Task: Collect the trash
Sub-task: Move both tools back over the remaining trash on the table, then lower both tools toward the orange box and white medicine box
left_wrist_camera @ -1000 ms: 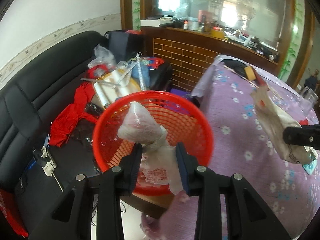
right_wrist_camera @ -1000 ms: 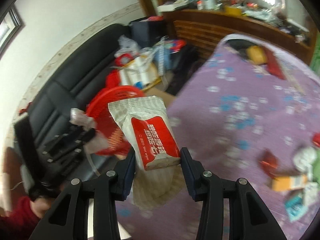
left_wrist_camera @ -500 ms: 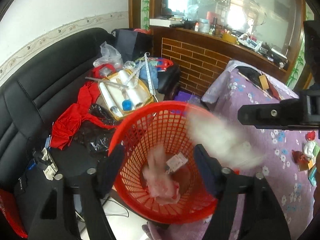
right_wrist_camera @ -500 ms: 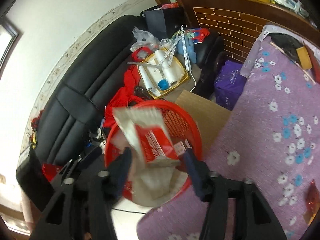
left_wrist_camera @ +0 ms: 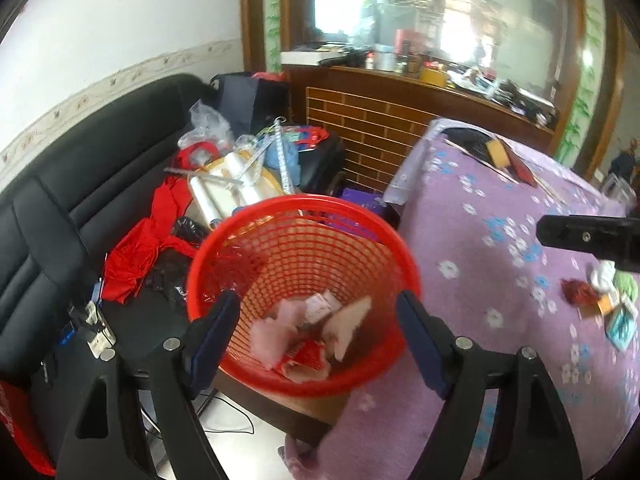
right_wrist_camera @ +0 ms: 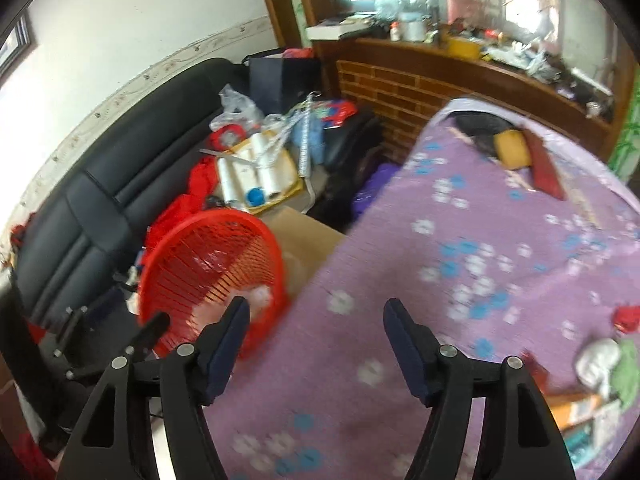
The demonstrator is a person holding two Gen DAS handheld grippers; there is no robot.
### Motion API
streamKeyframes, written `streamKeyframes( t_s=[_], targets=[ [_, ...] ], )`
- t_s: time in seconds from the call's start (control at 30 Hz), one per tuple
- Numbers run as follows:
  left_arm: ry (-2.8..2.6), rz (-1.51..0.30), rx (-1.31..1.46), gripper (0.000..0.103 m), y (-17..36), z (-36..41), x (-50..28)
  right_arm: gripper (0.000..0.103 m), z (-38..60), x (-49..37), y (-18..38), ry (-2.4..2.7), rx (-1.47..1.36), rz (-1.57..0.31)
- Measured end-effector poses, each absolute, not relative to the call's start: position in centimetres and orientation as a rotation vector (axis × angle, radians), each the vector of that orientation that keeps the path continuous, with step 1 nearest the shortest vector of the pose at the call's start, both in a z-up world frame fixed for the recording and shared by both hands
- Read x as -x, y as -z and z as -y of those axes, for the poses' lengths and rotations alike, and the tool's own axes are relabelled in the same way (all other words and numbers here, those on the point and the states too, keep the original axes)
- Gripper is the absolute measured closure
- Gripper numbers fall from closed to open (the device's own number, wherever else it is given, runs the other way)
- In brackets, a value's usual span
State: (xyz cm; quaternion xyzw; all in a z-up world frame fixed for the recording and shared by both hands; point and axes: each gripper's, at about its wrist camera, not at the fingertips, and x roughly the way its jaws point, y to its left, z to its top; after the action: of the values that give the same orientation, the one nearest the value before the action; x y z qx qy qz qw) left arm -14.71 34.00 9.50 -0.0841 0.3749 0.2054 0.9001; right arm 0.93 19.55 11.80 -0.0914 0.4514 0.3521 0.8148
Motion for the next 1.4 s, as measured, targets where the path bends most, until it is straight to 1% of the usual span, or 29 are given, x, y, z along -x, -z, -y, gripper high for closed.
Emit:
streamKeyframes(
  t_s=[0.33,0.77,1.07,1.4],
  targets=[
    [-0.314,-0.784,0.124,0.024,-10.3,-25.7,14.8,0.027,-8.0,3.0,-11.0,-0.612,0.2,-0.942],
    [-0.072,-0.751,-0.046,0.024,-12.4,-11.0,13.2,0.027,7.8,5.2,-11.8,-0.375,0.121,-0.917],
    [0.034,-0.73,-0.117,0.024,-13.4,-4.3,11.9,0.027,15.3,6.1,-13.0,-0.262,0.053,-0.885],
    [0.129,-0.73,-0.157,0.024,-13.3,0.6,10.2,0.027,20.0,6.5,-13.6,-0.182,0.027,-0.873]
  ],
)
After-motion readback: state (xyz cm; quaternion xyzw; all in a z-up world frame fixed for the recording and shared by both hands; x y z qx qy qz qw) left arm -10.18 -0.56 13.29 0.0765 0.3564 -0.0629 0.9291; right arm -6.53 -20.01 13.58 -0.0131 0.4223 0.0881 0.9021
